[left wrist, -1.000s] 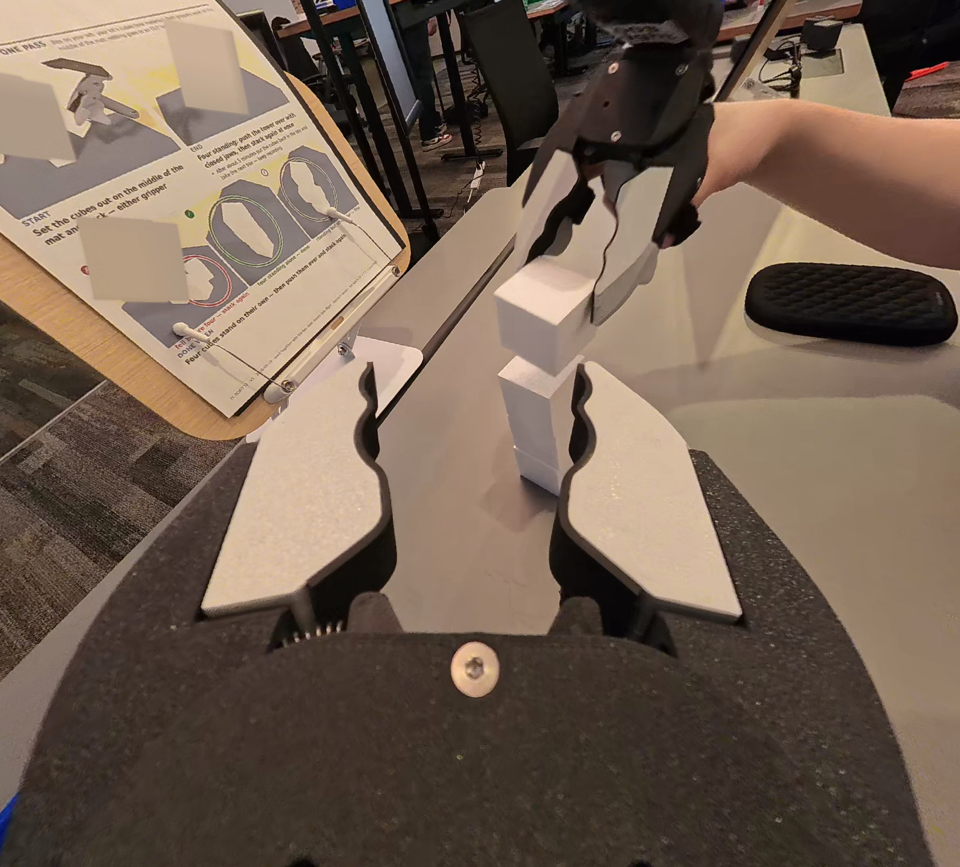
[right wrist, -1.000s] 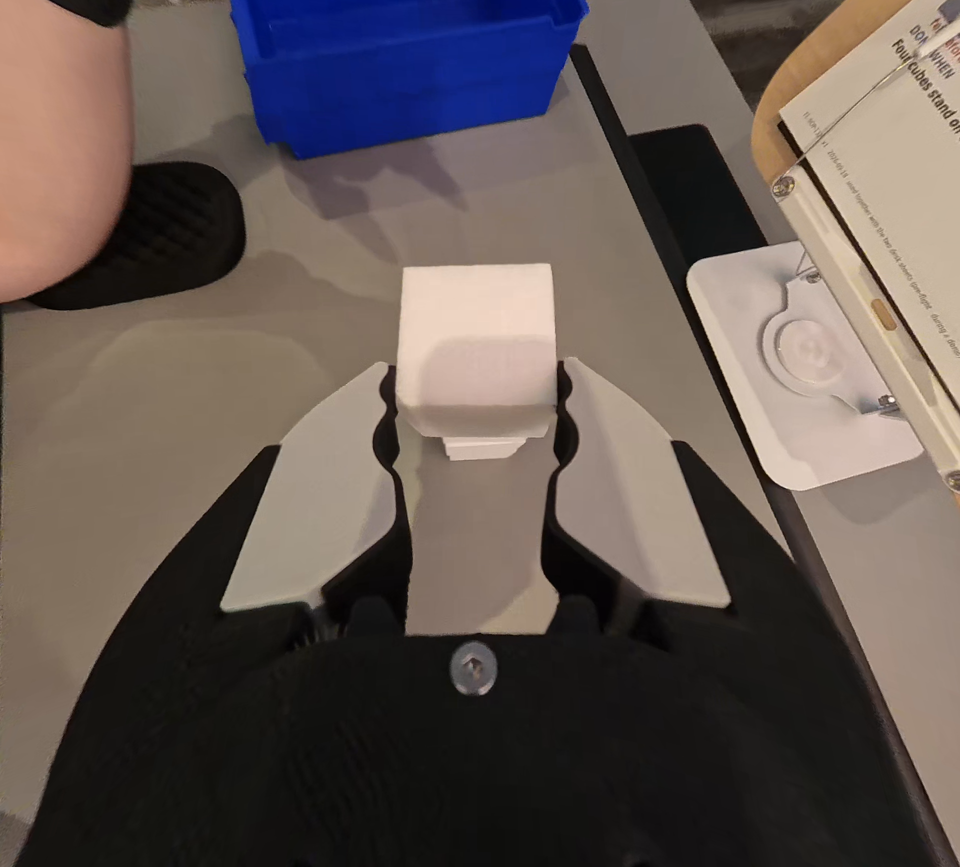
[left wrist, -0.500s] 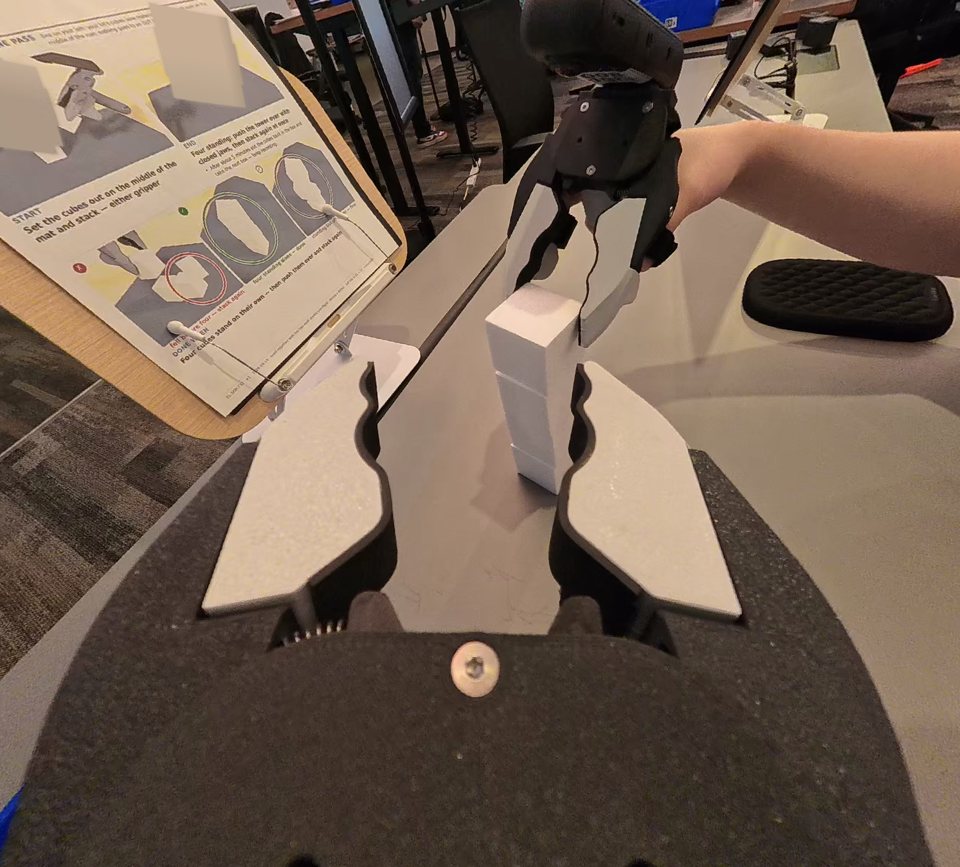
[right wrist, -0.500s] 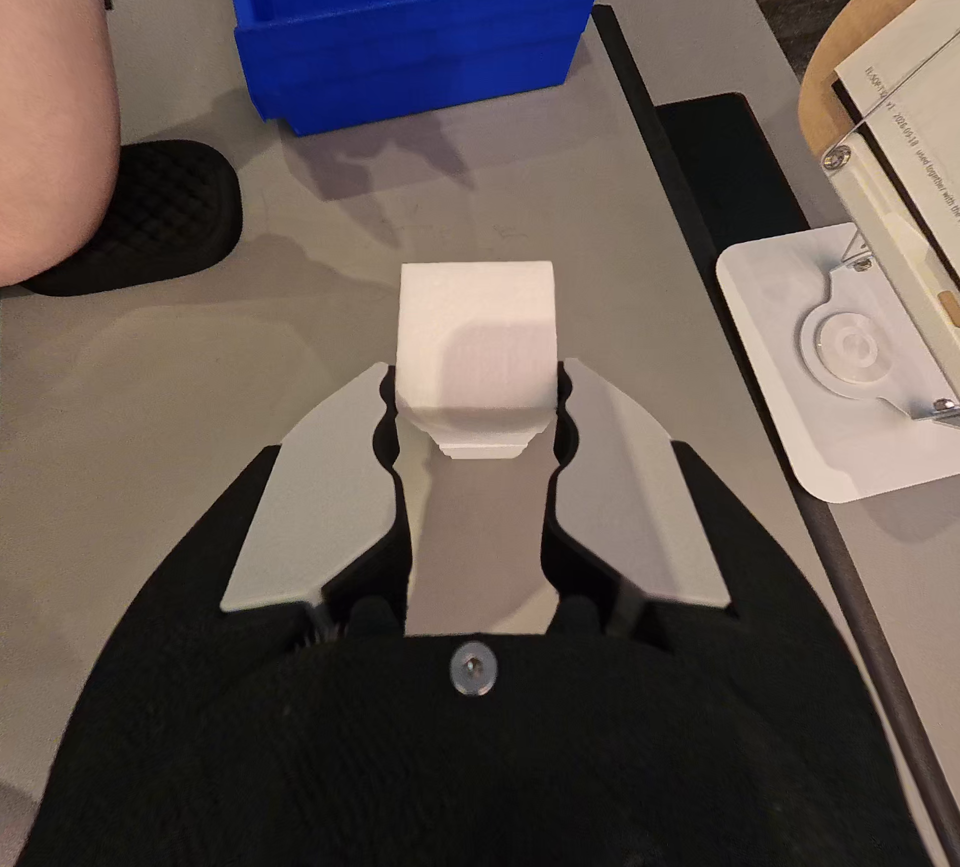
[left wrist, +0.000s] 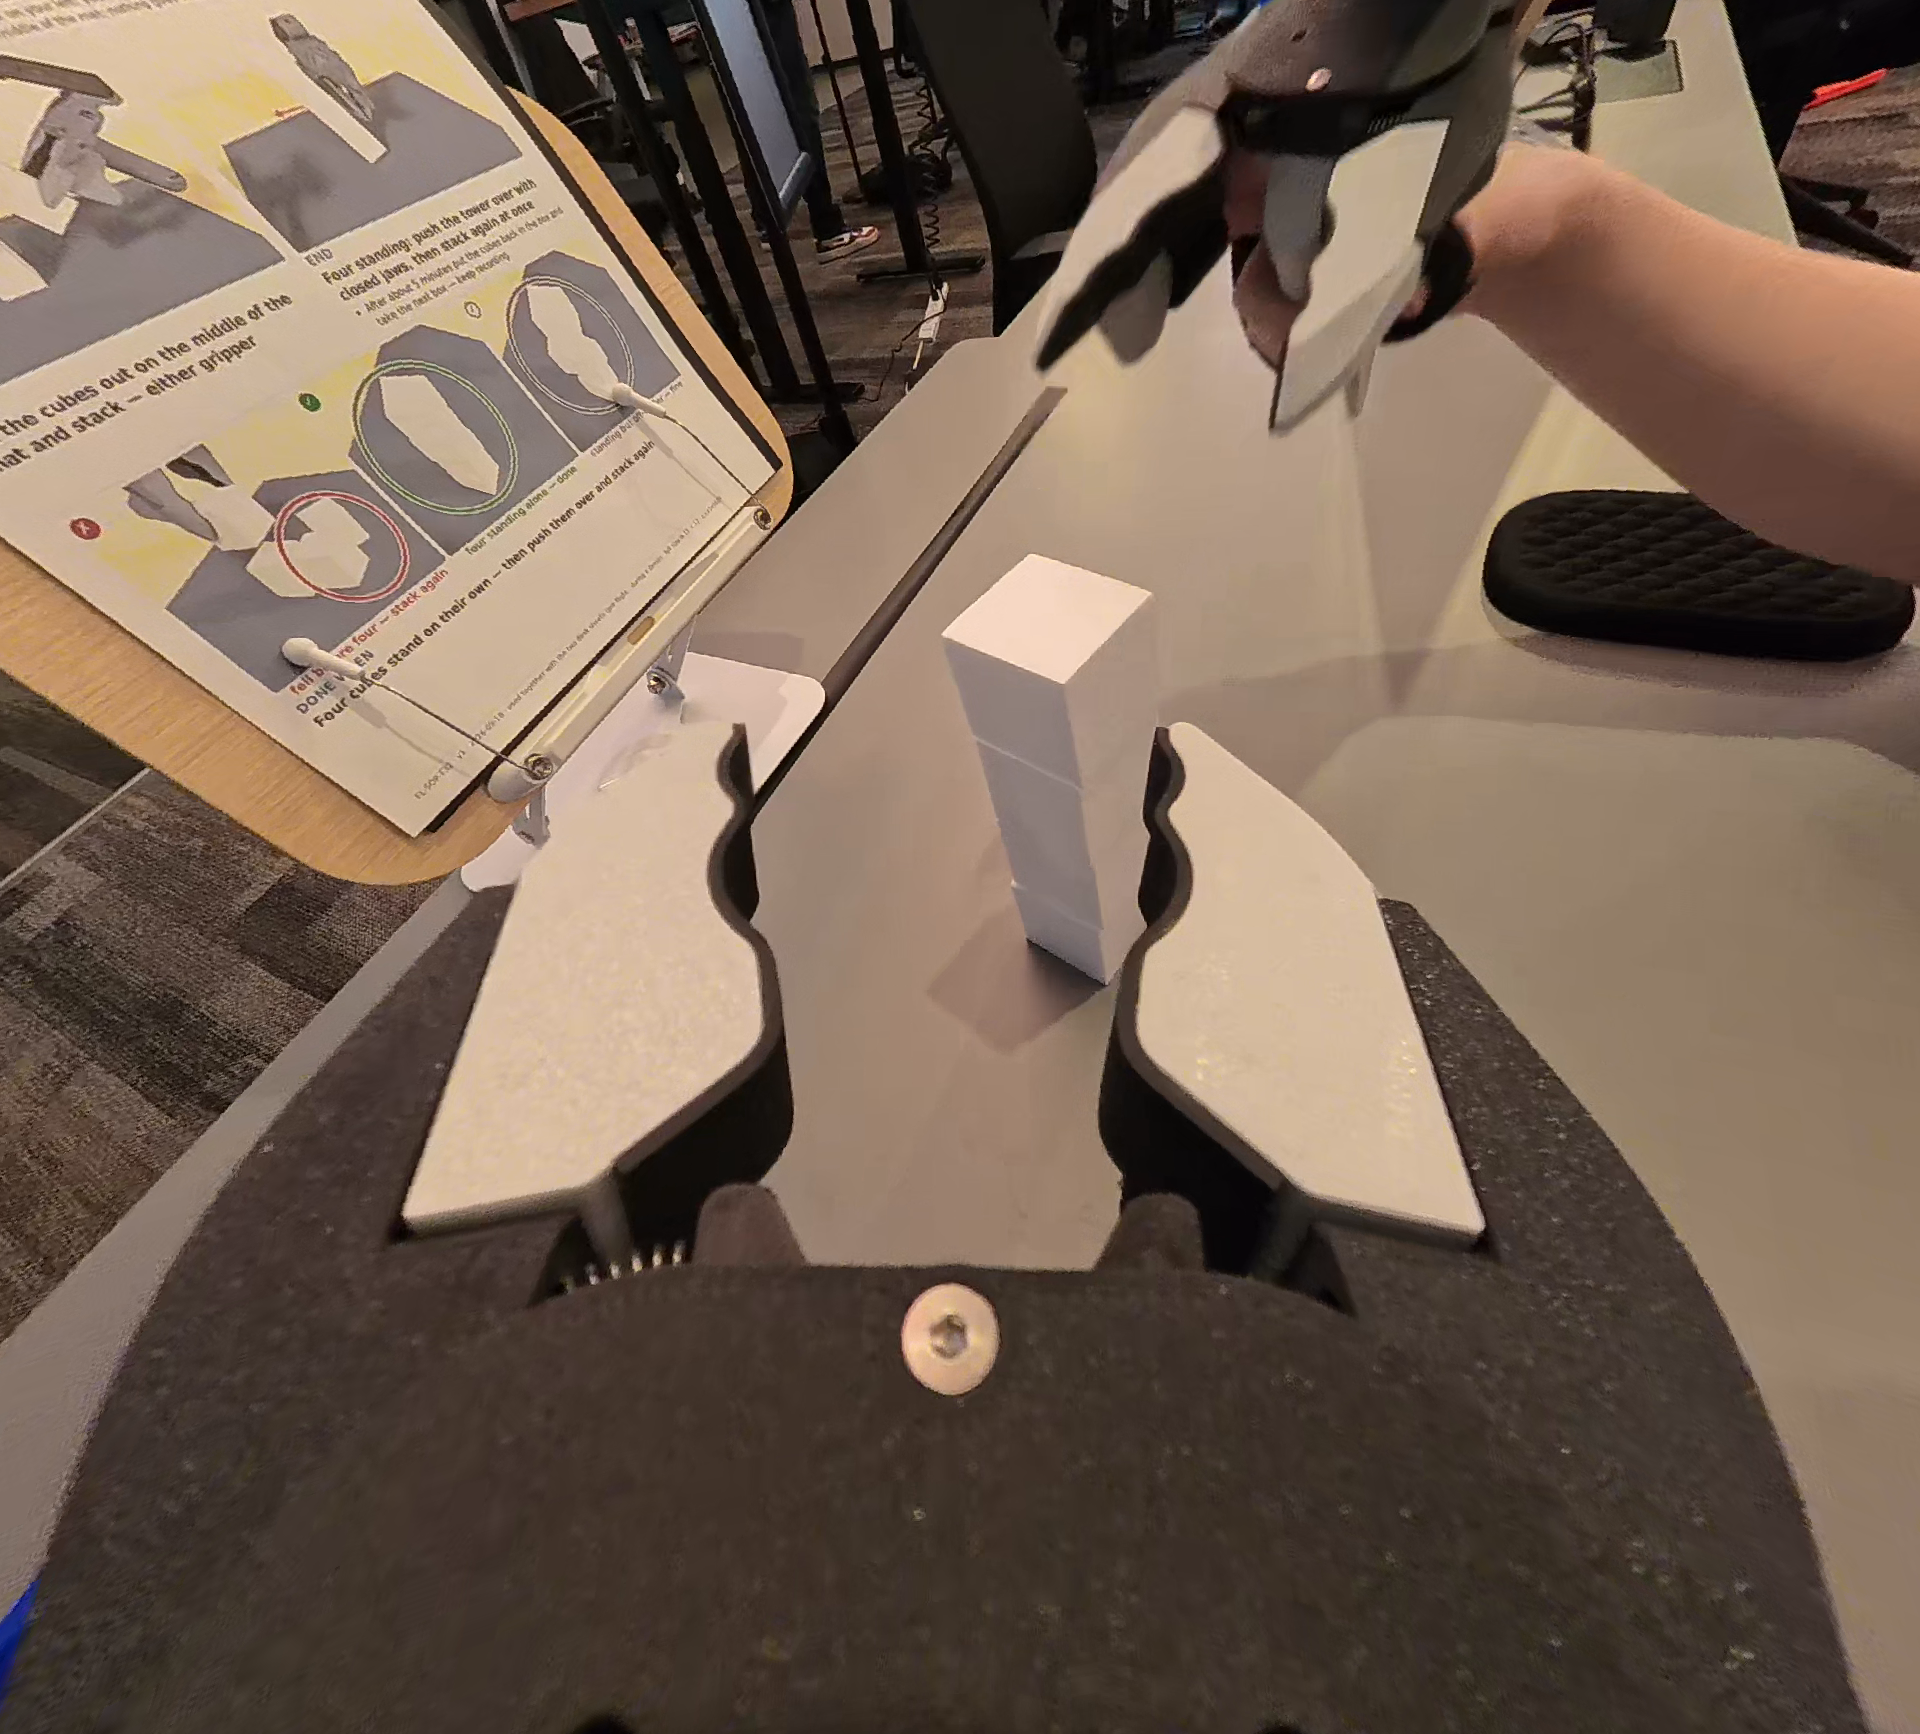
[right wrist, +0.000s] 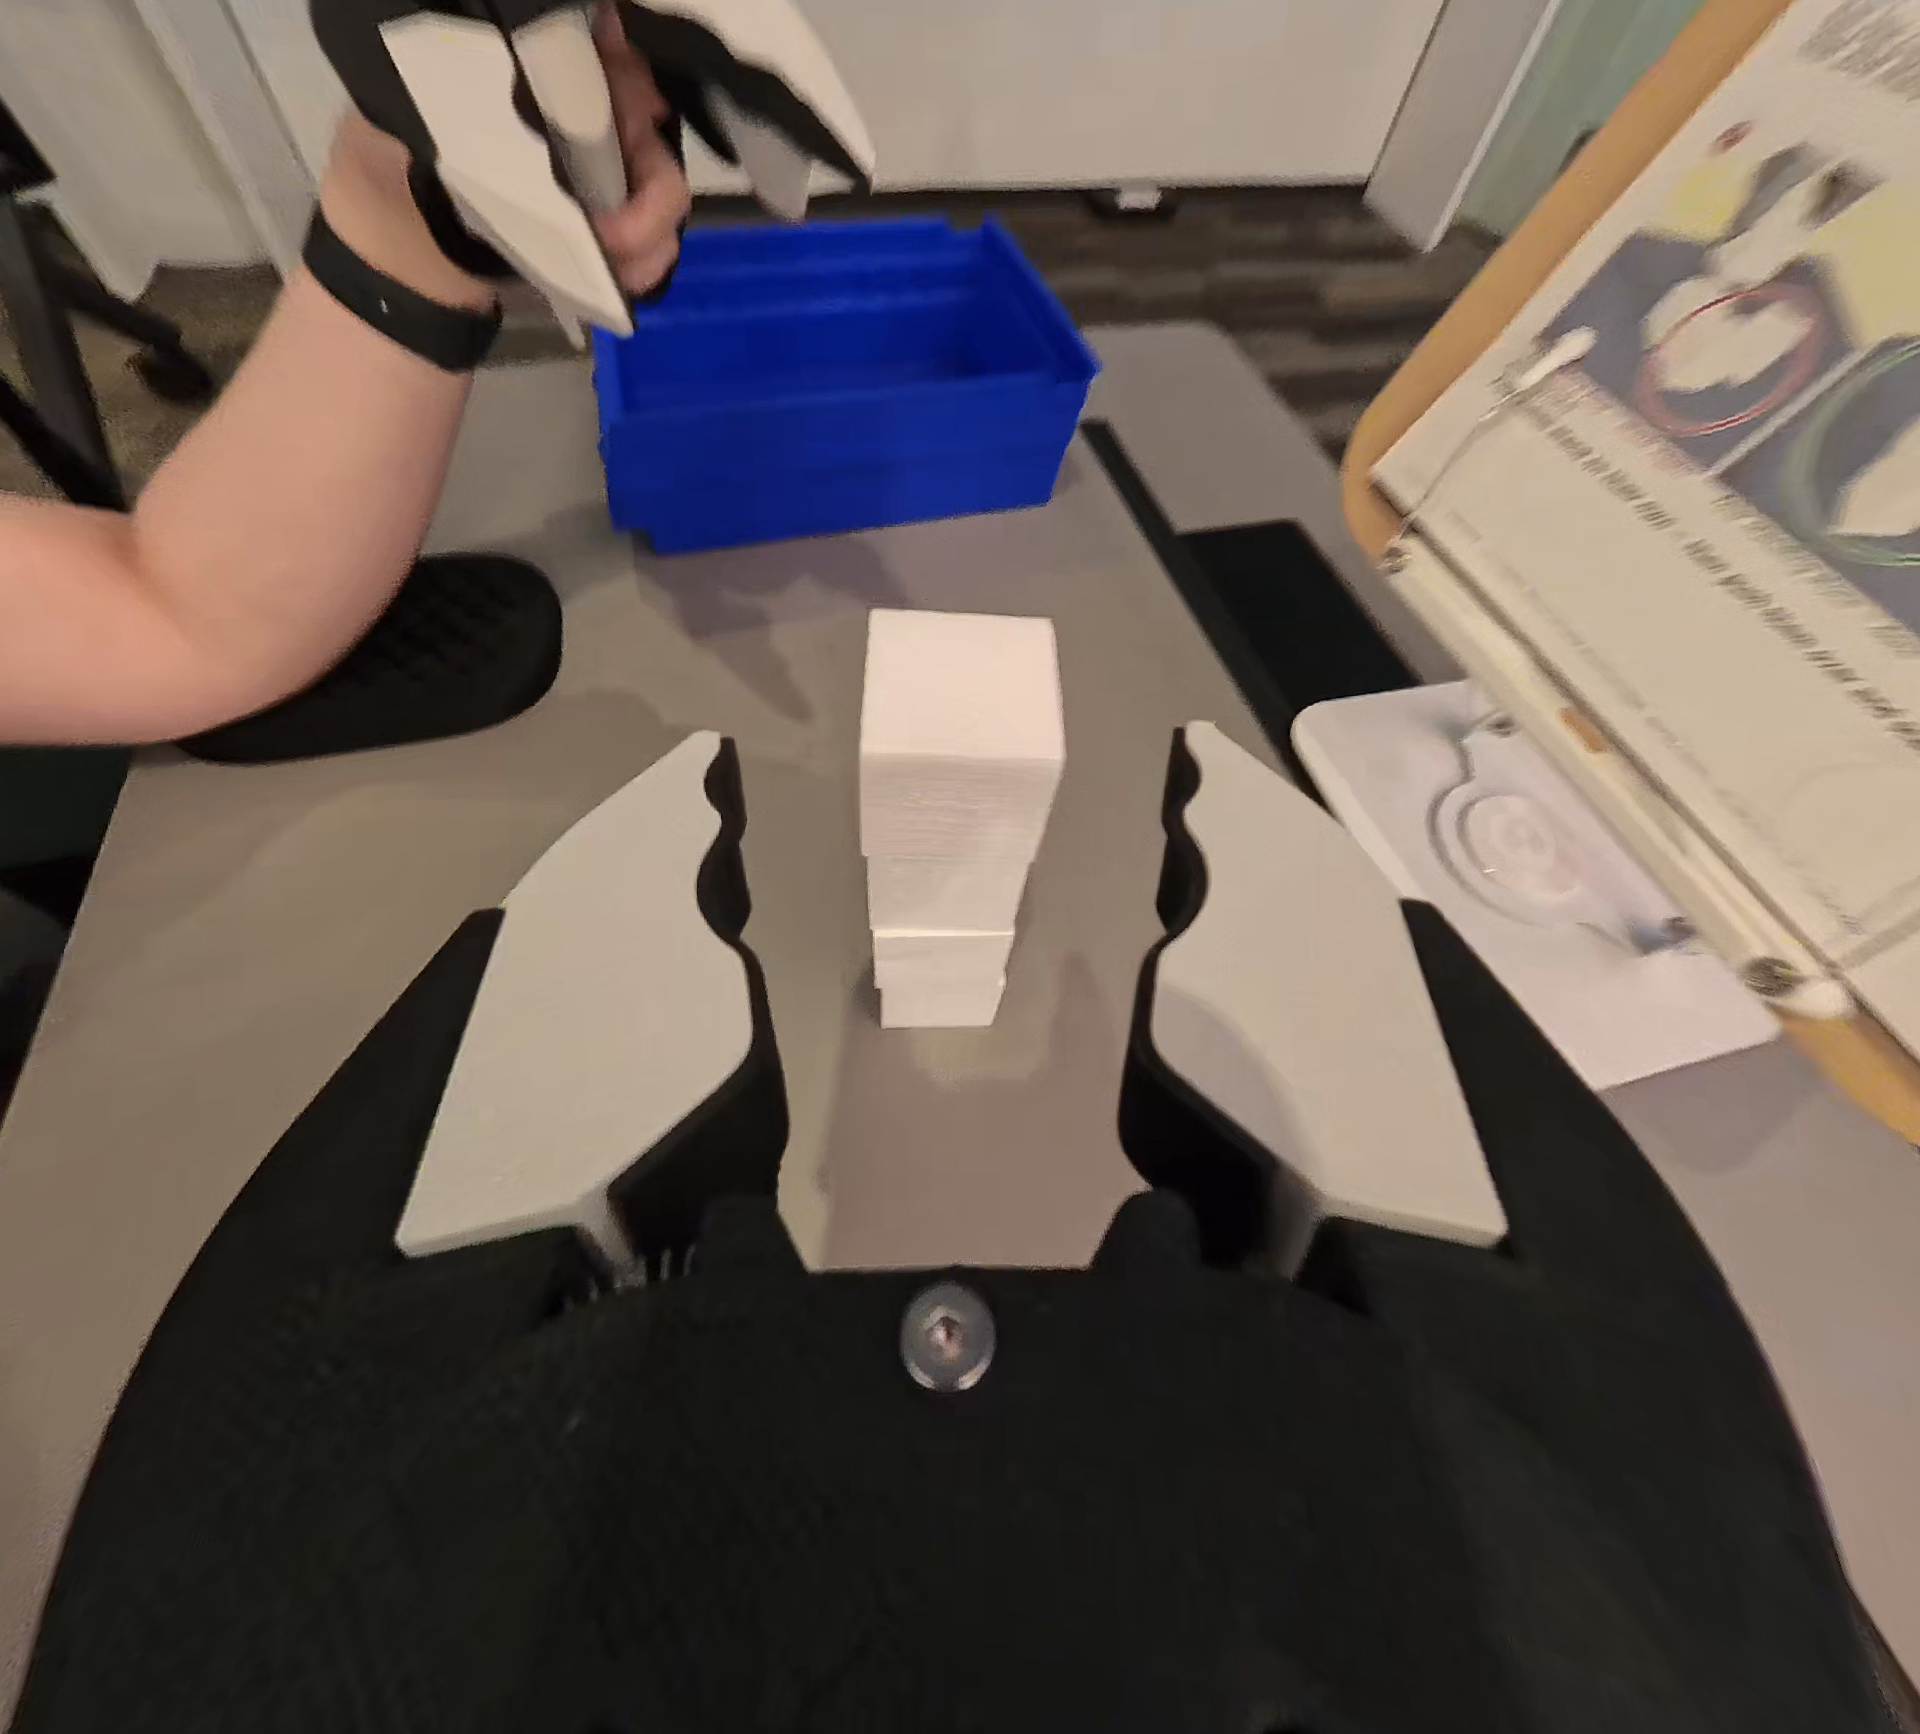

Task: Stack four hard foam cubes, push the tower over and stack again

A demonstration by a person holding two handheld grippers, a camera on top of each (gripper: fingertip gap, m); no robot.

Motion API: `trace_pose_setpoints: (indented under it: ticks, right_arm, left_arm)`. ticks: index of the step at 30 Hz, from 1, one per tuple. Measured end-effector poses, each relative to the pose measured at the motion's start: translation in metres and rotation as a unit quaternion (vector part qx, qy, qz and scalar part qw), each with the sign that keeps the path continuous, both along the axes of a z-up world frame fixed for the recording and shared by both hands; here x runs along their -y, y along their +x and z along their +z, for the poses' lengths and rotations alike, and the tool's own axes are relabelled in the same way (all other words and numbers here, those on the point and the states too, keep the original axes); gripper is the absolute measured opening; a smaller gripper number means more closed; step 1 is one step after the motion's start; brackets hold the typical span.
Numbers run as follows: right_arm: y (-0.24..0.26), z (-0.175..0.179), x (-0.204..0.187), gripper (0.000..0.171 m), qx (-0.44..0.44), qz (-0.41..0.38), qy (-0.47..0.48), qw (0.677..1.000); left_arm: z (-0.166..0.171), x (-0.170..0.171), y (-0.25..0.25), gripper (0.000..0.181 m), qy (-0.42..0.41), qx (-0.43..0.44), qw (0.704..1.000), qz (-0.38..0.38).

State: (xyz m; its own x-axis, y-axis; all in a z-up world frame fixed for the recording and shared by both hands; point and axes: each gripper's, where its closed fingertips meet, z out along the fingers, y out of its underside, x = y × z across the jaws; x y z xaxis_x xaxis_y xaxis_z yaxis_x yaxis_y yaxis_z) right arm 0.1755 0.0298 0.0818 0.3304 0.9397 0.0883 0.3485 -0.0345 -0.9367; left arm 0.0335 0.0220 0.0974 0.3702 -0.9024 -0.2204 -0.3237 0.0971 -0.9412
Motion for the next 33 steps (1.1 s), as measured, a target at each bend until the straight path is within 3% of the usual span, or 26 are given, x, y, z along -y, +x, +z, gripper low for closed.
trace_pose_setpoints:
  ticks: [5,9,13,15,19,23,27,30,33]
  right_arm:
    - [0.062,0.038,-0.012,0.088,-0.083,-0.073,0.05,0.993]
    - [0.111,0.038,-0.033,0.088,-0.103,-0.137,0.064,0.983]
    - [0.136,0.03,-0.033,0.07,-0.146,-0.13,0.06,0.979]
    - [0.145,0.02,-0.033,0.052,-0.161,-0.122,0.073,0.977]
    - [0.163,0.0,-0.044,0.001,-0.139,-0.132,0.067,0.979]
    - [0.181,0.003,-0.046,0.0,-0.169,-0.147,0.042,0.974]
    - [0.21,-0.006,-0.054,0.0,-0.128,-0.209,0.039,0.969]
    - [0.226,-0.005,-0.051,0.001,-0.125,-0.225,0.029,0.966]
    - [0.239,-0.004,-0.046,0.001,-0.128,-0.23,0.022,0.965]
  left_arm:
    - [-0.003,-0.003,0.008,0.069,-0.007,-0.004,1.0,0.004]
    - [0.014,0.011,0.022,0.067,0.008,0.03,0.999,-0.023]
    - [0.019,0.012,0.027,0.065,0.022,0.038,0.999,-0.018]
    - [0.012,0.003,0.024,0.062,0.023,0.027,0.999,0.001]
    - [-0.023,-0.028,0.011,0.045,-0.003,-0.033,0.998,0.051]
    - [-0.069,-0.052,0.008,0.001,-0.077,-0.089,0.99,0.08]
    - [-0.11,-0.07,0.019,0.0,-0.193,-0.089,0.968,0.134]
    - [-0.137,-0.071,0.023,0.0,-0.275,-0.097,0.933,0.209]
    - [-0.16,-0.079,-0.003,0.0,-0.253,-0.191,0.894,0.315]
